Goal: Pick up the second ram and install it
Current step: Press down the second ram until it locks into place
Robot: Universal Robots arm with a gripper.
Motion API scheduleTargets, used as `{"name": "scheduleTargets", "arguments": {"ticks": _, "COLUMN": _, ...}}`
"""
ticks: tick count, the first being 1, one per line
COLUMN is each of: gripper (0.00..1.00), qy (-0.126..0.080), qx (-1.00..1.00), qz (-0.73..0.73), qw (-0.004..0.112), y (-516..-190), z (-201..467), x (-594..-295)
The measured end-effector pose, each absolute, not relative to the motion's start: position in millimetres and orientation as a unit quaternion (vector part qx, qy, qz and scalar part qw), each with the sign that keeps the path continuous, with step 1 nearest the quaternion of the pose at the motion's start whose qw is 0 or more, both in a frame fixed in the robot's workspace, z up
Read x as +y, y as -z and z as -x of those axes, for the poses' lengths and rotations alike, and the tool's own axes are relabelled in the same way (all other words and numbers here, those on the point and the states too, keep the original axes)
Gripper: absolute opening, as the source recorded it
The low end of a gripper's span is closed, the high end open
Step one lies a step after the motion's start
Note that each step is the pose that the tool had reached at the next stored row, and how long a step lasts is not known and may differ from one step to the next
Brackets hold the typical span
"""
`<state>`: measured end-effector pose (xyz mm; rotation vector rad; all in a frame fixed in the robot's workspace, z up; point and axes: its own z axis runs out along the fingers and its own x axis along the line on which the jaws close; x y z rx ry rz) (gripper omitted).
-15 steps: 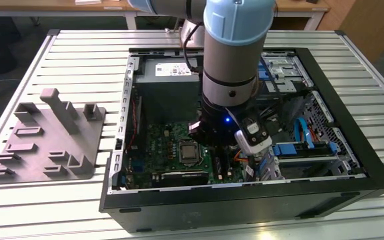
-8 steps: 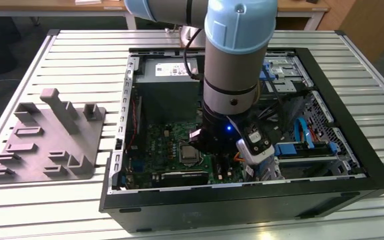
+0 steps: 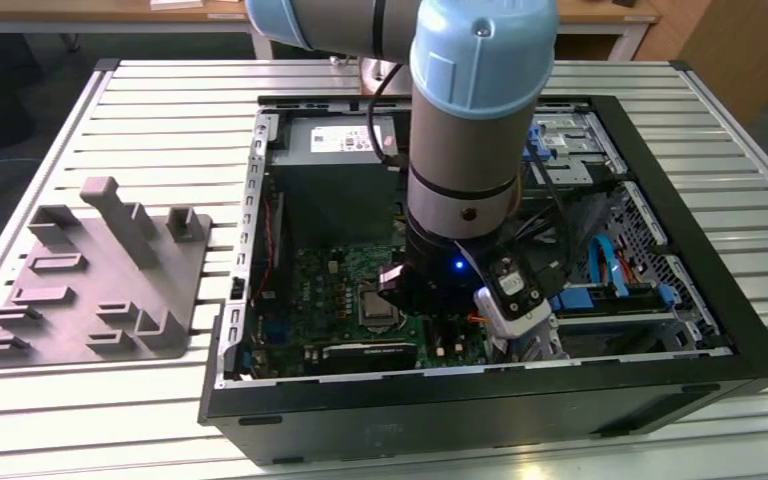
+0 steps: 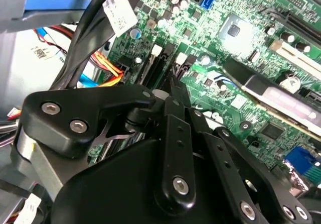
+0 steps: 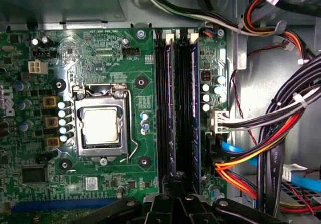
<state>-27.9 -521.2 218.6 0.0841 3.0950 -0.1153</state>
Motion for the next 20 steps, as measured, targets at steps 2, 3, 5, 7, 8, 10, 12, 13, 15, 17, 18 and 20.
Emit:
{"name": "scheduleTargets", "arguments": {"ticks": 2, "gripper": 0.1, "qy": 0.037, "qx": 0.999, "qz": -0.027, "qw": 0.021, "y": -217.2, "z": 27.9, "x": -521.7}}
{"name": "scheduleTargets", "arguments": {"ticks": 3, "gripper": 0.1, "qy": 0.038, "qx": 0.999, "qz": -0.027, "qw": 0.021, "y": -216.4, "z": 27.7, "x": -521.9}}
{"name": "scheduleTargets", "arguments": {"ticks": 5, "gripper": 0.1, "qy": 0.038, "qx": 0.999, "qz": -0.027, "qw": 0.021, "y": -215.5, "z": 27.8, "x": -522.0}}
{"name": "scheduleTargets", "arguments": {"ticks": 7, "gripper": 0.1, "qy": 0.037, "qx": 0.999, "qz": -0.027, "qw": 0.021, "y": -215.1, "z": 27.7, "x": -521.9}}
{"name": "scheduleTargets", "arguments": {"ticks": 8, "gripper": 0.1, "qy": 0.037, "qx": 0.999, "qz": -0.026, "qw": 0.021, "y": -215.9, "z": 27.7, "x": -521.7}}
{"name": "scheduleTargets", "arguments": {"ticks": 10, "gripper": 0.1, "qy": 0.036, "qx": 0.999, "qz": -0.026, "qw": 0.021, "y": -218.3, "z": 27.6, "x": -521.5}}
{"name": "scheduleTargets", "arguments": {"ticks": 12, "gripper": 0.1, "qy": 0.037, "qx": 0.999, "qz": -0.026, "qw": 0.021, "y": -221.9, "z": 27.7, "x": -521.8}}
{"name": "scheduleTargets", "arguments": {"ticks": 13, "gripper": 0.1, "qy": 0.037, "qx": 0.999, "qz": -0.026, "qw": 0.021, "y": -222.3, "z": 27.7, "x": -521.8}}
{"name": "scheduleTargets", "arguments": {"ticks": 15, "gripper": 0.1, "qy": 0.037, "qx": 0.999, "qz": -0.025, "qw": 0.021, "y": -222.4, "z": 27.3, "x": -520.8}}
{"name": "scheduleTargets", "arguments": {"ticks": 17, "gripper": 0.1, "qy": 0.037, "qx": 0.999, "qz": -0.023, "qw": 0.021, "y": -222.5, "z": 26.8, "x": -518.3}}
{"name": "scheduleTargets", "arguments": {"ticks": 18, "gripper": 0.1, "qy": 0.037, "qx": 0.999, "qz": -0.023, "qw": 0.021, "y": -222.5, "z": 26.5, "x": -516.7}}
{"name": "scheduleTargets", "arguments": {"ticks": 20, "gripper": 0.1, "qy": 0.037, "qx": 0.999, "qz": -0.022, "qw": 0.021, "y": -222.5, "z": 26.2, "x": -512.6}}
